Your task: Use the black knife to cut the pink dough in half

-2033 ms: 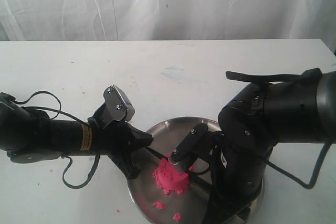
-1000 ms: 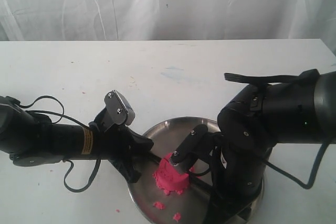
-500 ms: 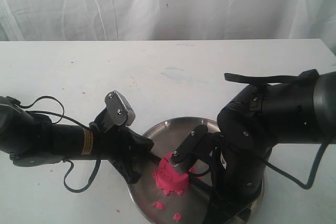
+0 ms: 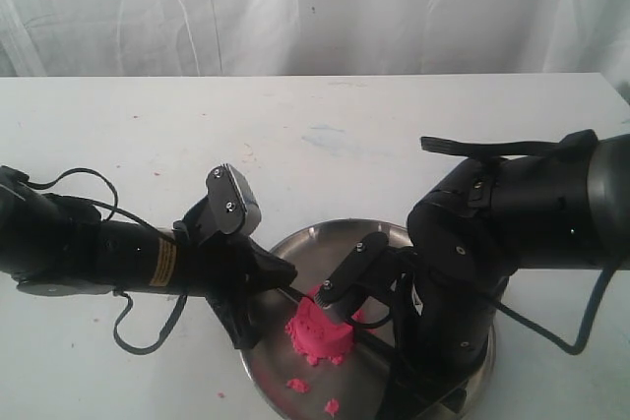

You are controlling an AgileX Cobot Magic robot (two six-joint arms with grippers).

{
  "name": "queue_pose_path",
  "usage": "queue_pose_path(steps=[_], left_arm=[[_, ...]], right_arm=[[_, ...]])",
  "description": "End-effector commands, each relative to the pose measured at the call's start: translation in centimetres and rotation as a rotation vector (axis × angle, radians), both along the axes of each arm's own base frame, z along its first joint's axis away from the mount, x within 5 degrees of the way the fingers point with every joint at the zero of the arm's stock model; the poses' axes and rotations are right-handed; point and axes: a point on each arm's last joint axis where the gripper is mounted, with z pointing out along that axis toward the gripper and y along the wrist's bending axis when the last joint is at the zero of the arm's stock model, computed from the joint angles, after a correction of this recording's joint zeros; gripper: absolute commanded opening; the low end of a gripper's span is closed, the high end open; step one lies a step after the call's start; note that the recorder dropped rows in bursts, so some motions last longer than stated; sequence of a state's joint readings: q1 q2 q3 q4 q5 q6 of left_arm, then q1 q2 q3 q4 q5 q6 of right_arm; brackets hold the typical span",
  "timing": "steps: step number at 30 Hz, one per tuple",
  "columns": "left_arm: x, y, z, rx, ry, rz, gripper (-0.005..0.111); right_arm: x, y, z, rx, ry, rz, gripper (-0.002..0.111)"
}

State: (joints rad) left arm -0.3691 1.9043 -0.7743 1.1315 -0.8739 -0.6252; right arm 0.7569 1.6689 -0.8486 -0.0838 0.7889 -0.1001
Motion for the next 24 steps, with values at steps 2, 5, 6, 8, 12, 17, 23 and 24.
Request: queue_pose_path(steps=[2,5,6,8,12,17,23,24], left_arm=[[0.0,0.2,-0.1,0.043,0.025,0.023,0.000],[0.0,0.2,-0.1,0.043,0.025,0.023,0.000],[0.0,0.2,-0.1,0.043,0.025,0.023,0.000],[0.0,0.2,-0.1,0.043,0.025,0.023,0.000],[0.0,0.2,-0.3,0.045,0.022,0.017,0.000],[0.1,0.1,-0.7,0.040,0.001,0.005,0.000],[0.2,0.1,-1.6,0.051,0.022,0.008,0.000],[0.2,0.1,-1.7,0.053,0.027,0.008,0.000]], right_arm=[[0.0,0.1,0.0,0.008,-0.007,0.001,0.000],[0.0,0.1,0.0,0.008,-0.007,0.001,0.000],[0.0,0.1,0.0,0.008,-0.007,0.001,0.000],[0.0,0.1,0.0,0.008,-0.007,0.001,0.000],[0.0,0.1,0.0,0.008,-0.007,0.001,0.000],[0.1,0.1,0.0,0.012,-0.010,0.001,0.000],[0.1,0.1,0.0,0.013,-0.009,0.000,0.000],[0.1,0.1,0.0,0.013,-0.009,0.000,0.000]])
